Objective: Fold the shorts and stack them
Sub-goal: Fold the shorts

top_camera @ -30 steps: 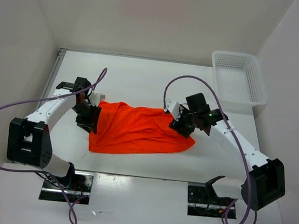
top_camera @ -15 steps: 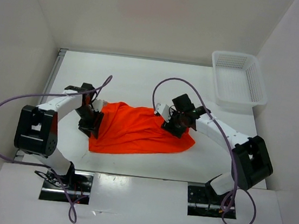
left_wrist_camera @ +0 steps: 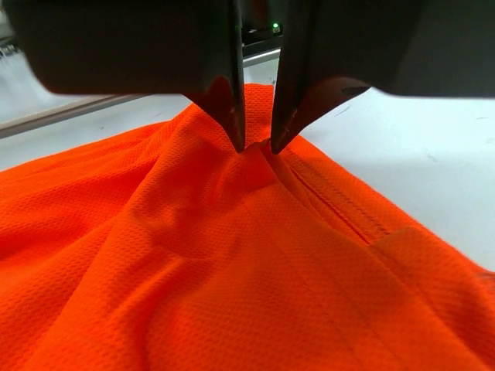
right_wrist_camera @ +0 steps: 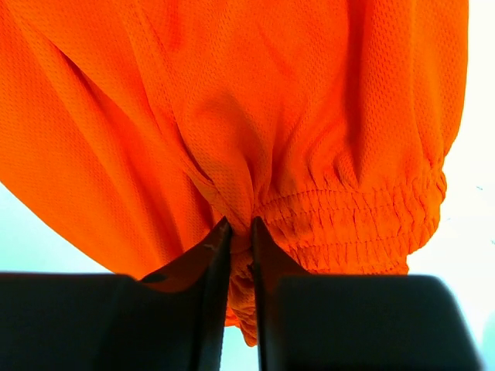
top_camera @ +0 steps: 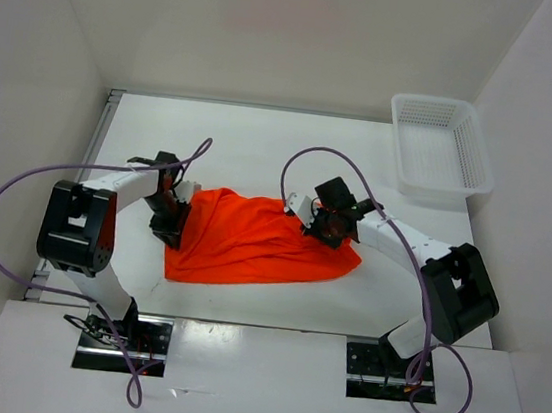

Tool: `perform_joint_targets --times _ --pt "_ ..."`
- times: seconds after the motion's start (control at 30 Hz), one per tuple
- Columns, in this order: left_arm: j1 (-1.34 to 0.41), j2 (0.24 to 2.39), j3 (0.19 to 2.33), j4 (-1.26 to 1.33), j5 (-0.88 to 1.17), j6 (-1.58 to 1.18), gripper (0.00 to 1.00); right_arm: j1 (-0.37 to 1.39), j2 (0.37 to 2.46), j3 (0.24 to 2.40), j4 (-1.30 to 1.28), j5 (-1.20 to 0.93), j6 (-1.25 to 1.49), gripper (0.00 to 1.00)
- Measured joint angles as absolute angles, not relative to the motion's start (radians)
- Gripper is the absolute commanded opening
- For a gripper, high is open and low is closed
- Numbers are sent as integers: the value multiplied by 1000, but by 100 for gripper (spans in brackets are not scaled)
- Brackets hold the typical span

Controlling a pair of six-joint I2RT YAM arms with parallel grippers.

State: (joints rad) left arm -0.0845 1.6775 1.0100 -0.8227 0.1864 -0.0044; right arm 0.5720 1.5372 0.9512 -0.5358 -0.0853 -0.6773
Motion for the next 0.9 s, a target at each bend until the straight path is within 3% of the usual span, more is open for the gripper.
perform_joint_targets --times 0.2,0.23,0.33,0.7,0.9 --pt "-84 1686 1007 -834 215 -4 19 572 1538 947 -532 -77 -678 9" --pt "-84 1688 1007 -834 217 -4 10 572 1540 947 -531 -76 -678 7" --pt "-84 1699 1008 -834 228 -6 0 572 1544 947 -531 -74 -678 0" --pt "-56 1687 1251 -927 242 -4 0 572 1546 1014 -554 -67 -678 0" --pt "-49 1590 1222 -1077 252 -4 0 572 1461 1032 -617 -83 -730 0"
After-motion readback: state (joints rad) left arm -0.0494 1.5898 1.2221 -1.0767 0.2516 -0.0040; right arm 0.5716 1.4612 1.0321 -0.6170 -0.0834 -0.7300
